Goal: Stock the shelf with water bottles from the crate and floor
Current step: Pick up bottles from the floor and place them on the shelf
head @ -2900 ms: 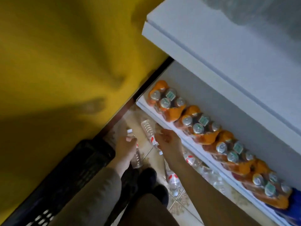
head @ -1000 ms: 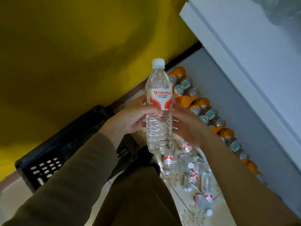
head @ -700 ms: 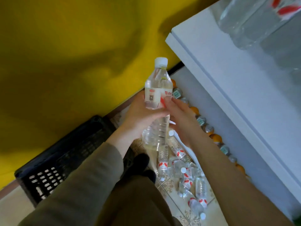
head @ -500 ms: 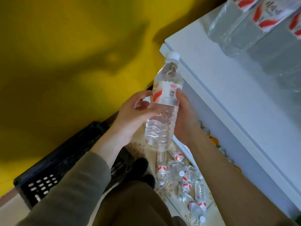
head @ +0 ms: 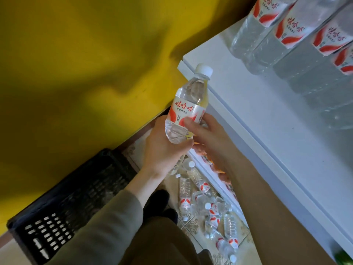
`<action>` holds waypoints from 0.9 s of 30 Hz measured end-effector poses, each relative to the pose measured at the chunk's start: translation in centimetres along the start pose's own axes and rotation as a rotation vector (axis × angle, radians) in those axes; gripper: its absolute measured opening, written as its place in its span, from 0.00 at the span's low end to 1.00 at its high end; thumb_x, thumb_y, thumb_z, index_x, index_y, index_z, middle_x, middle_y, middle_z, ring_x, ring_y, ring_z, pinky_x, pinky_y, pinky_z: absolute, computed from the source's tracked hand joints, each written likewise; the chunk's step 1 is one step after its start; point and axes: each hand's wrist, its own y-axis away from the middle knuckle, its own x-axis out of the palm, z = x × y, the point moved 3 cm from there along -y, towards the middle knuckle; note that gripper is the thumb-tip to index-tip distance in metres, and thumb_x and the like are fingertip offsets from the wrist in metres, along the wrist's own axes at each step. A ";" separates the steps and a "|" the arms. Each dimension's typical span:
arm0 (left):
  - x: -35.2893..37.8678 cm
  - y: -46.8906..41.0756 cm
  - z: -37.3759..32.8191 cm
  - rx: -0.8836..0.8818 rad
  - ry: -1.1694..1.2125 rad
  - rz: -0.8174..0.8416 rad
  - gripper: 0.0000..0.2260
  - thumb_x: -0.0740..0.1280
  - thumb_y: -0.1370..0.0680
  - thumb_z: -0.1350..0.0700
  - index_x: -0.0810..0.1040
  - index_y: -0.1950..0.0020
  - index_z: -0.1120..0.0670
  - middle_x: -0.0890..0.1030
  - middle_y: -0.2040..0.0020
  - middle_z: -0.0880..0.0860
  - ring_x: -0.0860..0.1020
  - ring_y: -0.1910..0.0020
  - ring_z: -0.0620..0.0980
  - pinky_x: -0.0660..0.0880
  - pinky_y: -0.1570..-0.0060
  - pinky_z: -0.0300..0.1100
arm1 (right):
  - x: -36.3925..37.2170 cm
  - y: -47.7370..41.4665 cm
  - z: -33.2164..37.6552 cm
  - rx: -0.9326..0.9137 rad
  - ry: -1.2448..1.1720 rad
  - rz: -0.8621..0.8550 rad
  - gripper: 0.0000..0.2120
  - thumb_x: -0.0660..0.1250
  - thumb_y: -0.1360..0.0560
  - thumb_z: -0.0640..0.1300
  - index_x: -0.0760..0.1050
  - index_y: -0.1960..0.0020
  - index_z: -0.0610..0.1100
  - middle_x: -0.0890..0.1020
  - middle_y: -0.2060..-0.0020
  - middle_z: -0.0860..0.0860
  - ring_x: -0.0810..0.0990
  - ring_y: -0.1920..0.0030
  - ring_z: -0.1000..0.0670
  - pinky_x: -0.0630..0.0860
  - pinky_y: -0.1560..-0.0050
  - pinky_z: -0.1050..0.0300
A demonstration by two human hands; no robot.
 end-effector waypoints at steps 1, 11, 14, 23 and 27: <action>0.2 0.1 -0.2 0.007 -0.010 -0.010 0.22 0.74 0.37 0.51 0.72 0.46 0.38 0.82 0.53 0.40 0.81 0.52 0.38 0.80 0.51 0.47 | 0.1 0.2 0.2 -0.004 0.031 -0.020 0.10 0.70 0.28 0.49 0.75 0.48 0.53 0.83 0.49 0.48 0.80 0.61 0.55 0.74 0.70 0.68; 3.8 -0.3 -2.2 0.152 0.033 0.185 0.25 0.76 0.33 0.61 0.72 0.39 0.49 0.82 0.51 0.43 0.81 0.51 0.37 0.77 0.55 0.31 | -3.8 2.7 1.3 -0.049 -0.001 -0.238 0.11 0.75 0.33 0.41 0.78 0.54 0.50 0.85 0.59 0.52 0.82 0.65 0.59 0.74 0.69 0.69; 5.8 -1.4 -4.0 0.219 0.000 0.279 0.21 0.75 0.31 0.59 0.73 0.41 0.49 0.82 0.51 0.46 0.81 0.51 0.40 0.79 0.54 0.35 | -6.3 3.8 2.5 -0.082 -0.033 -0.351 0.12 0.76 0.34 0.41 0.77 0.55 0.51 0.84 0.63 0.55 0.81 0.67 0.54 0.75 0.67 0.61; 14.1 -6.2 -8.7 0.211 -0.312 0.392 0.29 0.68 0.30 0.41 0.66 0.32 0.48 0.77 0.39 0.48 0.76 0.41 0.49 0.74 0.42 0.43 | -14.7 3.1 6.4 -0.253 -0.013 -0.664 0.24 0.76 0.35 0.36 0.74 0.41 0.43 0.81 0.49 0.51 0.80 0.47 0.53 0.77 0.46 0.60; 17.4 -8.5 -10.0 0.172 -0.250 0.419 0.24 0.69 0.27 0.47 0.68 0.34 0.50 0.78 0.39 0.49 0.76 0.40 0.50 0.69 0.48 0.38 | -17.4 1.0 7.1 -0.300 -0.057 -0.693 0.27 0.75 0.35 0.35 0.72 0.39 0.45 0.80 0.46 0.52 0.80 0.46 0.51 0.78 0.50 0.61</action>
